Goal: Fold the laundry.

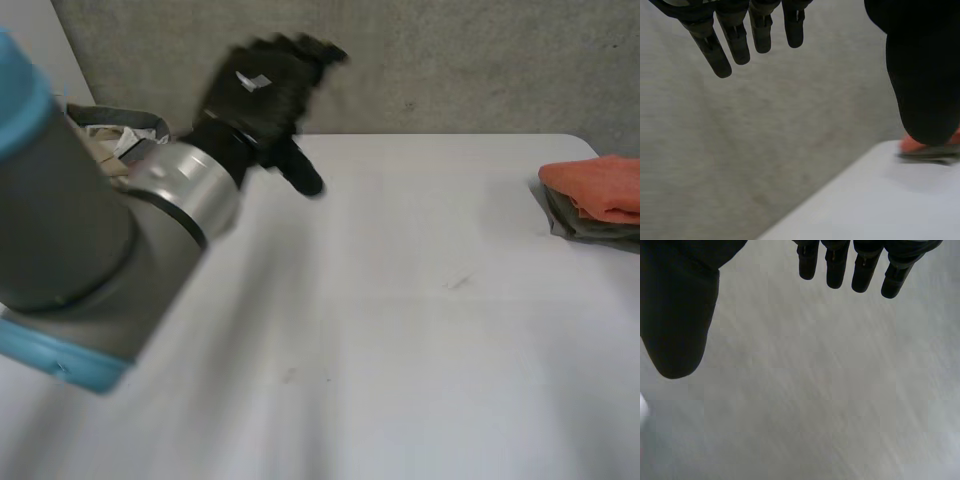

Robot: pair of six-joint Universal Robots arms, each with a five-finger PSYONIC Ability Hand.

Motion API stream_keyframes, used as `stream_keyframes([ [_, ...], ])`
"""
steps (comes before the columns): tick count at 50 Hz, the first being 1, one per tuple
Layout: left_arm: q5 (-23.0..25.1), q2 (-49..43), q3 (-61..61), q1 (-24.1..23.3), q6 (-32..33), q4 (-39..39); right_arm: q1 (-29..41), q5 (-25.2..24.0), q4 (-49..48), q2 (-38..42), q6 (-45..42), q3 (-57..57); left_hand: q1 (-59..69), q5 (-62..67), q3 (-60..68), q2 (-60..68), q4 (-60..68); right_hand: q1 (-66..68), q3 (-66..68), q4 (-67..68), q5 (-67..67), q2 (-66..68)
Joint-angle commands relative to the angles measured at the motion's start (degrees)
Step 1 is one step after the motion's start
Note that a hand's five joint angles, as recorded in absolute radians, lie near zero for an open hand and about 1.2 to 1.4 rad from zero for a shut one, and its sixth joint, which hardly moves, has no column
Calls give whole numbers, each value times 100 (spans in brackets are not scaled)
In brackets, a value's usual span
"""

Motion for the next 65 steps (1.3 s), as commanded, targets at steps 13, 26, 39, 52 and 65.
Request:
stream_keyframes([
  [13,572,-2512,1453,3528,1839,444,2236,-2083,815,-892,21,2931,93,-56,-19,22,50,-324,-216,-225,-260,-231],
  [26,1379,-4974,3729,4047,2280,743,2263,-2065,1097,-470,-648,3125,2437,2288,2324,2366,2393,-324,-216,-225,-260,-231],
  [39,1398,-4459,3346,3679,1456,778,2245,-1969,1097,-601,-648,3195,6887,6738,6775,6816,6843,-324,-216,-225,-260,-231],
  [52,2679,-1654,235,1457,250,1912,2202,-1450,1053,-874,-569,3151,6887,6738,6775,6816,6843,-324,-216,-225,-260,-231],
  [65,3077,-2576,-93,49,1058,1438,2000,-1432,1053,-909,-569,3142,3704,3555,3592,3633,3660,-324,-216,-225,-260,-231],
])
